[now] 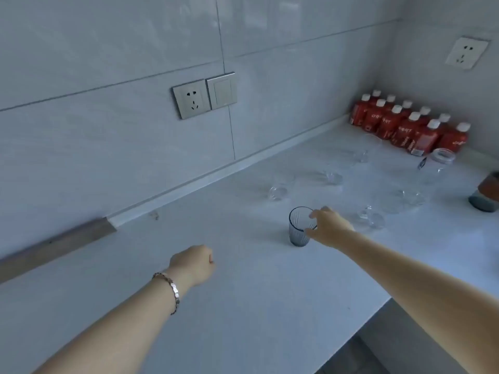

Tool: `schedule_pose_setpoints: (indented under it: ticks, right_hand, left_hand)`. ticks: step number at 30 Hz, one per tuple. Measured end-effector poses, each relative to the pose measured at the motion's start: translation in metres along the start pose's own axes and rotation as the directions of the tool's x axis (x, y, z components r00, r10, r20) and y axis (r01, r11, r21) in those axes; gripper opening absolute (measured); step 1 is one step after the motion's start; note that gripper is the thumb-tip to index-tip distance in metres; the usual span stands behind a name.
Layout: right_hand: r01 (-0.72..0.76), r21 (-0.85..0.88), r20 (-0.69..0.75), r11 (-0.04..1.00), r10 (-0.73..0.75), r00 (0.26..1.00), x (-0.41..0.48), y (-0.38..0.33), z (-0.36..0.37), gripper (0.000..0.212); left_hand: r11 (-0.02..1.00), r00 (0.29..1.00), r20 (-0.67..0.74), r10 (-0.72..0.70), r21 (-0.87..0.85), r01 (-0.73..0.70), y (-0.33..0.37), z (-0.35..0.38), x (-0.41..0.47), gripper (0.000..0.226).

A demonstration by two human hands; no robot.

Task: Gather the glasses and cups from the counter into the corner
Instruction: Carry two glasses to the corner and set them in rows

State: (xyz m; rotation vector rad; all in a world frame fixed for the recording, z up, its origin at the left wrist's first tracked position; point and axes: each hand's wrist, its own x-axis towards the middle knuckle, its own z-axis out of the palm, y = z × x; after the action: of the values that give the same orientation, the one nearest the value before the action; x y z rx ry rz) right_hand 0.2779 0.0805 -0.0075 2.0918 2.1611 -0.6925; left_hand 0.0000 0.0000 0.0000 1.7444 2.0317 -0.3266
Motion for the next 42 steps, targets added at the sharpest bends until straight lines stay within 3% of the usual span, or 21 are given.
schedule_pose_setpoints:
  ticks: [2,5,10,14,20,23,26,31,37,42]
  right_hand:
    - [-0.005,0.011,-0.025,1.0,0.005,1.0,0.018,0.008,-0.001,0.074]
    - [0.068,0.025,0.105,0.997,-0.07,0.992,0.037,0.008,0.007,0.101]
    - [0.139,0.14,0.112,0.98,-0.156,0.981,0.058,0.023,0.015,0.086]
    - [0.07,0.28,0.119,0.958,-0.107,0.987,0.082,0.041,-0.003,0.088]
    - [0.091,0.203,0.049,0.975,-0.102,0.994,0.121,0.058,-0.033,0.089]
    - [0.062,0.203,0.031,0.977,-0.07,0.997,0.135,0.065,-0.038,0.089]
    - [0.049,0.208,0.034,0.977,-0.058,0.998,0.143,0.068,-0.039,0.09]
    - [0.1,0.149,0.082,0.984,-0.113,0.99,0.138,0.056,-0.038,0.09]
    - [0.256,0.088,0.151,0.963,-0.267,0.952,0.108,0.006,-0.031,0.09]
    - [0.449,0.047,0.229,0.893,-0.447,0.865,0.072,-0.074,-0.008,0.09]
  left_hand:
    - [0.999,0.999,0.023,-0.023,-0.042,0.024,0.016,0.003,0.021,0.024]
    - [0.996,0.997,0.057,-0.042,-0.072,0.046,0.041,0.005,0.044,0.025]
    - [0.983,0.996,0.04,-0.084,-0.163,0.09,0.07,0.004,0.071,0.035]
    - [0.969,0.998,-0.054,-0.042,-0.244,0.028,0.102,-0.005,0.122,0.046]
    - [0.938,0.966,-0.244,0.085,-0.307,-0.16,0.171,-0.038,0.226,0.096]
    - [0.947,0.975,-0.151,0.164,-0.253,-0.198,0.191,-0.042,0.259,0.107]
    - [0.941,0.979,-0.087,0.186,-0.27,-0.203,0.194,-0.038,0.27,0.099]
    - [0.932,0.973,-0.21,0.091,-0.327,-0.158,0.167,-0.025,0.23,0.092]
    - [0.846,0.955,-0.257,-0.15,-0.533,-0.011,0.075,-0.004,0.118,0.092]
    - [0.773,0.857,-0.265,-0.443,-0.598,0.214,-0.022,0.017,0.028,0.085]
